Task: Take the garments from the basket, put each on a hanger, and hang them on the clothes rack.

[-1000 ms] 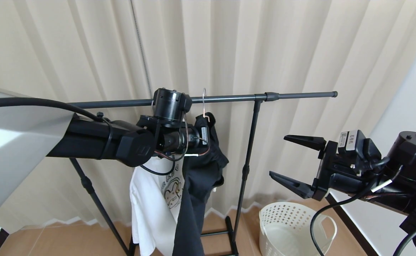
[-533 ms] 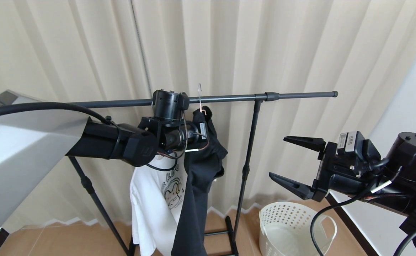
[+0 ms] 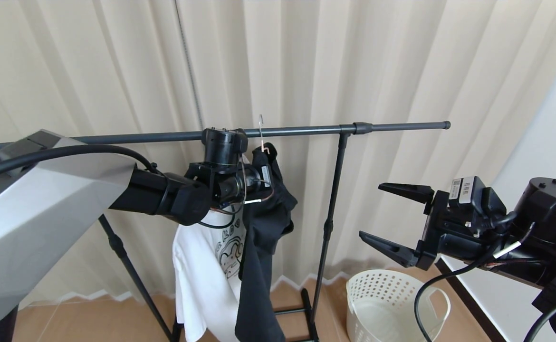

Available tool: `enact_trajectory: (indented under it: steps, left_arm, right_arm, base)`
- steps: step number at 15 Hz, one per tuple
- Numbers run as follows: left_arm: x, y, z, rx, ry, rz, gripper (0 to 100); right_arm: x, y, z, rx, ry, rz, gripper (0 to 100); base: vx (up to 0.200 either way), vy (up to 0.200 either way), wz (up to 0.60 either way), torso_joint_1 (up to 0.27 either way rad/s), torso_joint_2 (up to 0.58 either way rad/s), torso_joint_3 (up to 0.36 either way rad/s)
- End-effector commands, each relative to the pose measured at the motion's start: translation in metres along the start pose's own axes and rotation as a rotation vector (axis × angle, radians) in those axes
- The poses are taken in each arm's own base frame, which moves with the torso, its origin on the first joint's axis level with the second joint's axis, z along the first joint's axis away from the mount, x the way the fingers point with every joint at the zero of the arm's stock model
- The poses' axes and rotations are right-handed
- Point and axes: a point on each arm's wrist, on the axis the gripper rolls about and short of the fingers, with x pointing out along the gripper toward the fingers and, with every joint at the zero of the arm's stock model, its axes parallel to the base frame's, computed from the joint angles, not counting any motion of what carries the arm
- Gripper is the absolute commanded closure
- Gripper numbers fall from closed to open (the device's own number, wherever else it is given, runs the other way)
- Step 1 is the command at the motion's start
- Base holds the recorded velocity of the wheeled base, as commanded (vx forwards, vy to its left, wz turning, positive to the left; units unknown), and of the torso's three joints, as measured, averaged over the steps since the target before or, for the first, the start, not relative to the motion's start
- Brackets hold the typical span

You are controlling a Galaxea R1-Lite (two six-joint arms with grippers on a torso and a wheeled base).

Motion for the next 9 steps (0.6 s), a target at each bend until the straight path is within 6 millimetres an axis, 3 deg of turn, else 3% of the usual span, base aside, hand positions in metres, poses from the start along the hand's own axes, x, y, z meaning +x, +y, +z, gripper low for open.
enact_trajectory:
  steps: [1,8,9]
  left_arm:
    - [0.0052,0.0020,-0.0059,0.002,0.014,0.006,100]
    - [0.0113,0.0042,-0.0123,0.002,0.030,0.012,100]
    - [0.0113,0.0039,-0.0117,0.002,0.028,0.011,0]
  right_arm:
    - [0.0007,0.0000,-0.0013,0.002,0.002,0.002,0]
    - [0.0007,0.0000,-0.0013,0.002,0.002,0.002,0]
    - [0.0007,0.0000,-0.0014,0.003,0.004,0.002,0]
  base:
    - [0.000,0.000,0.00,0.000,0.00,0.000]
    - [0.000,0.000,0.00,0.000,0.00,0.000]
    - [0.000,0.000,0.00,0.000,0.00,0.000]
